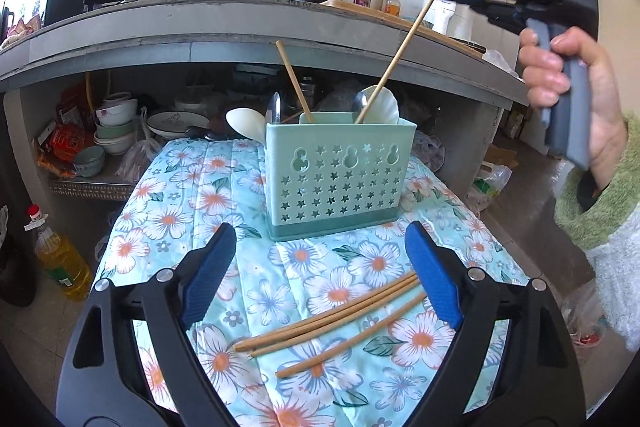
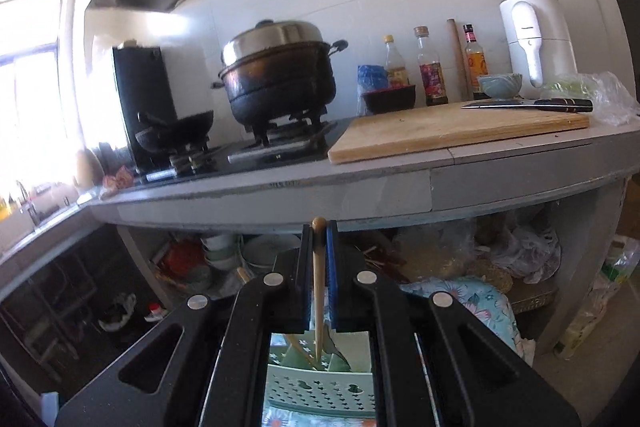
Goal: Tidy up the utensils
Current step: 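Insert the held chopstick into the green holder and open the right gripper, then move both grippers back to the remaining chopsticks and grasp one with the left, then lift the chopstick upright with the left gripper while the right grasps another chopstick, then lower the held chopstick into the green holder and open the left gripper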
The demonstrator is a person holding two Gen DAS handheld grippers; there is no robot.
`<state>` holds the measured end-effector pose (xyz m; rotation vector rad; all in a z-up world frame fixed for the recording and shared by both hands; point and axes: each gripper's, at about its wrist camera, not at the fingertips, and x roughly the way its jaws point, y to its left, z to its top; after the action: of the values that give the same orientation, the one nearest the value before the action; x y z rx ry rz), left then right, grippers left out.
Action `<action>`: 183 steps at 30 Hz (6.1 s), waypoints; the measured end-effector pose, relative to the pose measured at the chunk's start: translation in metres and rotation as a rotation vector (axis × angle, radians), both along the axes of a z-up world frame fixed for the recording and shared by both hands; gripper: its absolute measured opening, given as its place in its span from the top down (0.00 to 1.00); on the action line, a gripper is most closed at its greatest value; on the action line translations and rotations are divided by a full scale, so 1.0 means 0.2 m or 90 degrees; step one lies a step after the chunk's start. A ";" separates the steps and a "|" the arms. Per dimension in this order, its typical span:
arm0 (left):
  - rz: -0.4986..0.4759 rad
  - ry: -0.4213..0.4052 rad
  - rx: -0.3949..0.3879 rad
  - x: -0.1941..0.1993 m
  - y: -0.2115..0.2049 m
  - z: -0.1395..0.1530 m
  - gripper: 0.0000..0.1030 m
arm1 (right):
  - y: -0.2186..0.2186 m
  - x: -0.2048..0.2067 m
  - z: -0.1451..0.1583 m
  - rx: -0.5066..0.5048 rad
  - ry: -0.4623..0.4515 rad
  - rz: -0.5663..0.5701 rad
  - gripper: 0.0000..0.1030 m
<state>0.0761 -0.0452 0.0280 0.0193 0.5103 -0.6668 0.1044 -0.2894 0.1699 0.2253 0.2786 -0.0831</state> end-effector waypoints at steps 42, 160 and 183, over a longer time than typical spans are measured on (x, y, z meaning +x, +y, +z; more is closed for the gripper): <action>-0.150 -0.002 0.214 -0.18 -0.36 -0.29 0.17 | -0.18 -0.69 -1.19 0.356 0.357 -0.021 0.57; -0.093 0.092 0.157 0.02 -0.38 -0.14 0.95 | -0.29 -0.50 -1.47 0.687 0.277 0.025 0.57; -0.077 0.100 0.125 0.05 -0.31 -0.16 0.95 | -0.43 -0.70 -1.52 0.736 0.237 -0.104 0.77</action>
<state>0.0860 -0.1074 -0.0033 0.1852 0.7293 -0.7381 -0.0356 -0.3761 -0.1339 1.3919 0.6615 -0.1184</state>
